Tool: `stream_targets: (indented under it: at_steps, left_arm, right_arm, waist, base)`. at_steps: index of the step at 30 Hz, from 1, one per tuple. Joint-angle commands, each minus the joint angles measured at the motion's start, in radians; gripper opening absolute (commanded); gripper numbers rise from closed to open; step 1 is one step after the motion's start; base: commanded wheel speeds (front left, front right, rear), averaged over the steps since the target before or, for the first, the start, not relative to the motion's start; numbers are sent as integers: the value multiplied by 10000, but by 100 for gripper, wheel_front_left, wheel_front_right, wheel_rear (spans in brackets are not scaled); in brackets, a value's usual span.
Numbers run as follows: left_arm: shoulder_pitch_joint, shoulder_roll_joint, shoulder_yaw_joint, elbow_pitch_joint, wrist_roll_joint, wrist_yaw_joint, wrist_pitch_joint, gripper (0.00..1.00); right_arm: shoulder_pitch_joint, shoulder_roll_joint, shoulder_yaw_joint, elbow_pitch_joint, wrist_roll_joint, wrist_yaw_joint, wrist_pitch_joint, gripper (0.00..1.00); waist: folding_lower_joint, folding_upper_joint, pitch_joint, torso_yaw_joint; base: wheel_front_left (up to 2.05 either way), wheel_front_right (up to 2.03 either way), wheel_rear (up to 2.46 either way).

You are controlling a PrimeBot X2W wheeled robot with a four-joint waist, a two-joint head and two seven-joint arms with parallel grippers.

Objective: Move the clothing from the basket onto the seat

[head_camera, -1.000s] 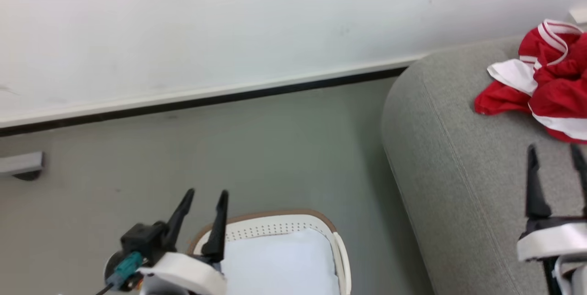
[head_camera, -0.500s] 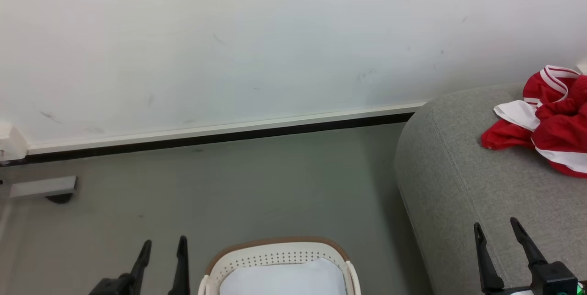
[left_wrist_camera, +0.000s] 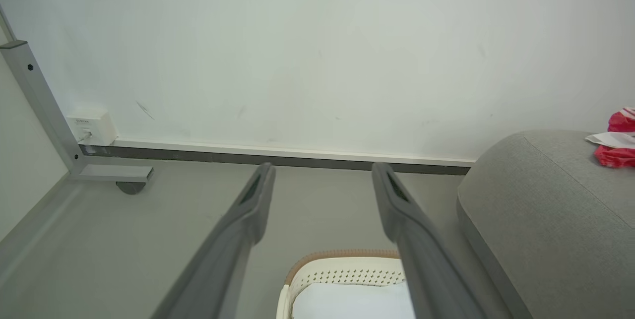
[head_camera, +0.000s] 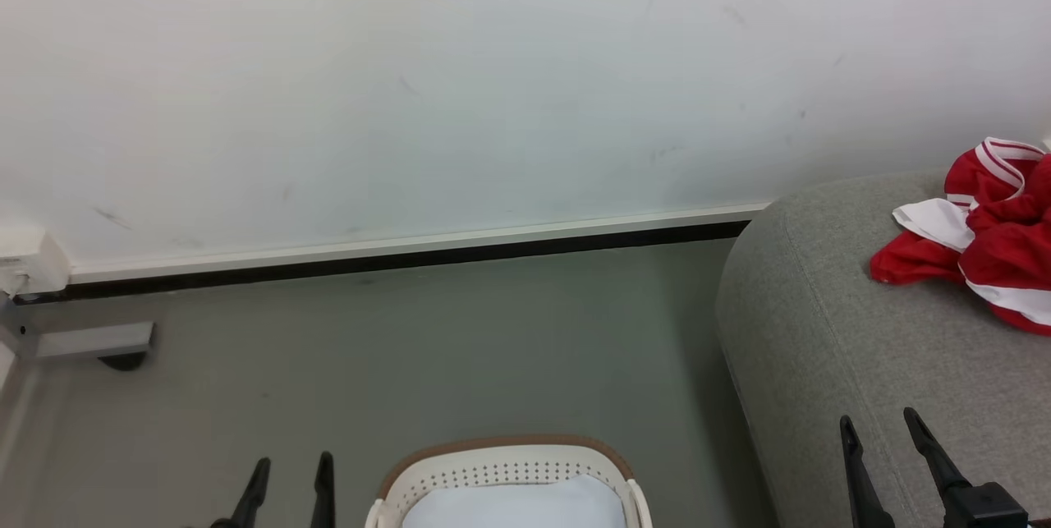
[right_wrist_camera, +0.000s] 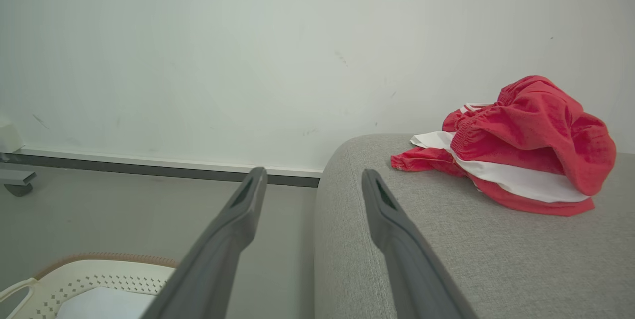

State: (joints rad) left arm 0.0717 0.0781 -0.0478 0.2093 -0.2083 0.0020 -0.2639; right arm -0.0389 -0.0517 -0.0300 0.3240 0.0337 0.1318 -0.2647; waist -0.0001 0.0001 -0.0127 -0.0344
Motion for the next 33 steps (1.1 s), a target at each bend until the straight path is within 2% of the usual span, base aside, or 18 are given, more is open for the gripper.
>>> stream_targets:
  at_steps: [1,19,20,23,33]
  left_arm:
    - [118,-11,57,10,97,-29,-7,100]
    - [-122,-243,444,187,575,-589,-7,100]
    - [-61,-265,416,188,449,-621,2,0]
    - [-1,-339,387,455,424,-634,25,0]
    - [-311,-329,617,496,-1534,-728,592,0]
  right_arm:
    - [-19,12,16,39,36,-24,8,100]
    - [-267,11,316,280,264,-24,8,100]
    - [-192,10,311,284,213,2,0,0]
    - [-49,29,295,498,231,2,10,0]
    - [-205,23,76,375,2342,0,583,0]
  waist:
    - [1,-1,3,15]
    - [1,-1,138,15]
    - [1,-1,141,16]
    - [2,-1,143,18]
    - [2,-1,143,44]
  base:
    - [0,0,0]
    - [0,0,0]
    - [0,0,0]
    - [0,0,0]
    - [0,0,0]
